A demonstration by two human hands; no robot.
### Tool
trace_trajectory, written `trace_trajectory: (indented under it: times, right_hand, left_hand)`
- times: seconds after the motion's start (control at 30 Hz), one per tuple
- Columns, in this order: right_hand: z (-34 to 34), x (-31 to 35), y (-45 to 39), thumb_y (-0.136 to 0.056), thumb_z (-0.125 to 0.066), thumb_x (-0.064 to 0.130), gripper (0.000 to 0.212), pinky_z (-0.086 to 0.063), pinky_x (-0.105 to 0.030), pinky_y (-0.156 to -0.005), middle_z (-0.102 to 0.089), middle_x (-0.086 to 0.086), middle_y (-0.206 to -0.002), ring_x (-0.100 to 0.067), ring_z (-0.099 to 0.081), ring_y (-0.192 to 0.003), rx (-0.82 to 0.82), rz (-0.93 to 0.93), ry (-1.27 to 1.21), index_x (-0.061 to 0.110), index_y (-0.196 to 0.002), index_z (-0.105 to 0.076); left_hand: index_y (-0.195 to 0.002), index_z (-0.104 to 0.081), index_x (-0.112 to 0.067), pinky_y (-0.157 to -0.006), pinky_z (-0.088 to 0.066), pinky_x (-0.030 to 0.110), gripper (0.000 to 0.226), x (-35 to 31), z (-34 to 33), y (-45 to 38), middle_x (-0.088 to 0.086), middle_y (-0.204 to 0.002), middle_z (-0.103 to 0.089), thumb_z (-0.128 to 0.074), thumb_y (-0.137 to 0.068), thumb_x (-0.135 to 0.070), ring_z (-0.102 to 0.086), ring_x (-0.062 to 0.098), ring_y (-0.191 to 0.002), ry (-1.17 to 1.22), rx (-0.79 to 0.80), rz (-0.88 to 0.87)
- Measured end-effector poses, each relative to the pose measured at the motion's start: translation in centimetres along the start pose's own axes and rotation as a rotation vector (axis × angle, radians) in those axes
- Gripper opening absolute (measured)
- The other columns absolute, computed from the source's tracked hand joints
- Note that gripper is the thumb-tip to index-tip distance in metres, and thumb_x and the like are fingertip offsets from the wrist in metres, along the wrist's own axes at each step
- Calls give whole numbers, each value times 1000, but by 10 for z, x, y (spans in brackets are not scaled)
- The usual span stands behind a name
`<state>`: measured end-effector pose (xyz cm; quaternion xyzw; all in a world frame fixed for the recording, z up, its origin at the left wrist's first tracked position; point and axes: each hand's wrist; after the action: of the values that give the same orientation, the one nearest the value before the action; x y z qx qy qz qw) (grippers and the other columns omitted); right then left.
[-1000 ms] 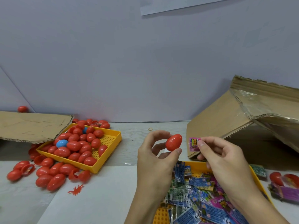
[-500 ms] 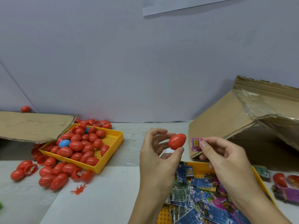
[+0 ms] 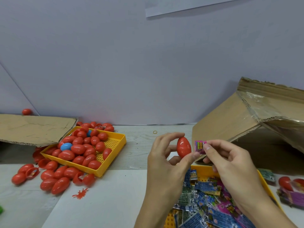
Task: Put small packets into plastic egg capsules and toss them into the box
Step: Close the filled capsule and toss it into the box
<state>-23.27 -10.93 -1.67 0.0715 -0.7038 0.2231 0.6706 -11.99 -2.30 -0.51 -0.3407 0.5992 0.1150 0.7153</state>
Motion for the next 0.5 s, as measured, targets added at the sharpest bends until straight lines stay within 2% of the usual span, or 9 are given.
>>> trace_trajectory:
  times: [0.13,0.3,0.5]
  right_hand:
    - [0,1,0,-88,-63,23,11,-47,-10,-54,-71,3,-74,-4,-65,-66,2,-4,-3,25,-83,-73]
    - [0,0,0,-88,-63,23,10,-47,-11,-54,-71,2,-74,-5,-65,-66,0,-4,5,24,-85,-72]
    - [0,0,-1,-89,-63,23,10,-47,-10,-53,-72,2,-74,-5,-66,-66,-2,-8,-6,24,-85,-72]
  left_hand:
    - [-97,-67,-29,-63,-54,19,39,0,-1,0,-9,-87,-68,-90,-66,-21,-68,9,-76,-72,-43,-67]
    - [-90,-67,-28,-64,-57,22,34,4,0,1,-6,-83,-68,-91,-66,-24,-67,14,-74,-131,-83,-113]
    - [-98,-68,-26,-65,-54,16,33,-3,-1,1,-11,-89,-71,-85,-70,-24,-70,7,-78,-11,19,0]
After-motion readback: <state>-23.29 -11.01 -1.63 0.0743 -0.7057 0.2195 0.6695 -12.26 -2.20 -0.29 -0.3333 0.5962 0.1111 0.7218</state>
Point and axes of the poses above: each hand's wrist, its own y-axis away from the middle knuckle, its own z-axis out of the back of the hand, x = y × z
